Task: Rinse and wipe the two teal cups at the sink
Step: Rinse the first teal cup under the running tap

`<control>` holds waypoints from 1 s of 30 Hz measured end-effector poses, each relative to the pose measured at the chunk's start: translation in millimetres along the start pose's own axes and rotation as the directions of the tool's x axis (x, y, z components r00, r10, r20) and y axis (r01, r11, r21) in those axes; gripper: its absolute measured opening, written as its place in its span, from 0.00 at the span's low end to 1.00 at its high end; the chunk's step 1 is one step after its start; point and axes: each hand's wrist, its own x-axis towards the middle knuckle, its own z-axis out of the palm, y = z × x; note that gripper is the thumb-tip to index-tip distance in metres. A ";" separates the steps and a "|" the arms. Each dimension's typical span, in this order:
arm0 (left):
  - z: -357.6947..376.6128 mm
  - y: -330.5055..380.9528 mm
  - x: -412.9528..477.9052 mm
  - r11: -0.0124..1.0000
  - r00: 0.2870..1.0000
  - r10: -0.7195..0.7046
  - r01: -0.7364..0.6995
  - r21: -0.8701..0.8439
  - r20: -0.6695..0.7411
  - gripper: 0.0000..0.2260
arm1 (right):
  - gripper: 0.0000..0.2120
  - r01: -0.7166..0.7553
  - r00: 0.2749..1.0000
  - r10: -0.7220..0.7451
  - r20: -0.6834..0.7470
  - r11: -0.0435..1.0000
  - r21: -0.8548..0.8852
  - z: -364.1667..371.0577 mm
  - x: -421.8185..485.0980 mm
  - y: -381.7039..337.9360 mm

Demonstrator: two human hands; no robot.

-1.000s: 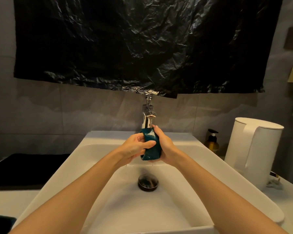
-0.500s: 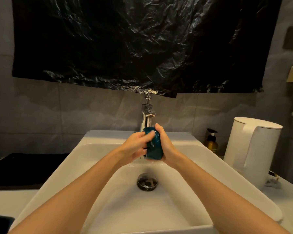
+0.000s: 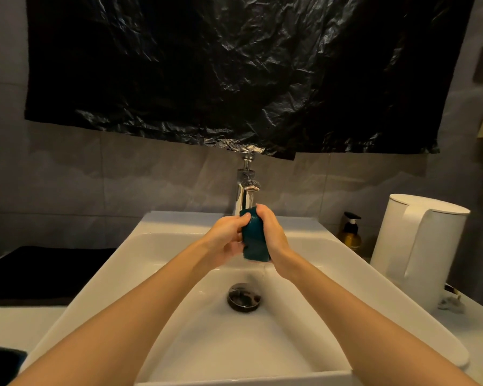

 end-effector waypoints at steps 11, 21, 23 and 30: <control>-11.2 5.4 -7.4 0.997 0.992 0.046 -0.053 0.057 0.117 0.12 | 0.24 -0.174 0.961 0.151 0.233 0.981 0.080 -11.1 6.1 -0.9; -14.6 -1.0 -3.9 0.957 0.986 0.098 -0.131 0.261 0.136 0.20 | 0.16 -0.046 0.957 0.019 0.291 0.995 0.087 -11.9 9.4 -3.2; -15.7 -0.8 -4.2 0.954 0.983 0.110 -0.146 0.263 0.148 0.19 | 0.17 -0.028 0.948 0.004 0.318 0.997 0.069 -13.5 8.0 -3.2; -14.5 -1.4 -5.7 0.928 0.967 0.165 -0.220 0.302 0.196 0.18 | 0.13 -0.055 0.982 0.033 0.184 0.991 0.119 -5.5 5.8 -7.0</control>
